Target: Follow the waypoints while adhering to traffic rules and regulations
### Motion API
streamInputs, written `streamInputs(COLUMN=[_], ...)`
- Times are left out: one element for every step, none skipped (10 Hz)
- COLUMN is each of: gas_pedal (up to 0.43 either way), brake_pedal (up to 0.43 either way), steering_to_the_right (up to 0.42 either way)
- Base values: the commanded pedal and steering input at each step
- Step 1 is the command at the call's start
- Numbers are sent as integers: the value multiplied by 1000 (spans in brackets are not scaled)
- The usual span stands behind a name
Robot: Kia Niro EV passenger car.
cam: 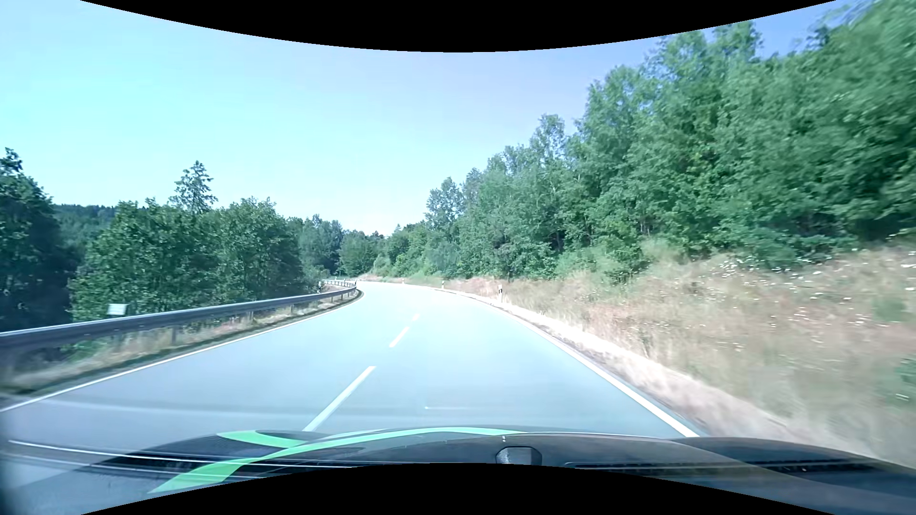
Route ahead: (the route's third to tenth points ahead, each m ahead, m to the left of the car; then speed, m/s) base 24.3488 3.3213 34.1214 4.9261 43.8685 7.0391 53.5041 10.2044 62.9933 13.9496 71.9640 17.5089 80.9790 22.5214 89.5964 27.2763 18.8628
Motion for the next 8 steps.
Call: streamInputs(gas_pedal=[130, 130, 138, 150, 157, 157, 157, 157], brake_pedal=[0, 0, 0, 0, 0, 0, 0, 0], steering_to_the_right=[-35, -35, -35, -35, -35, -35, -36, -36])
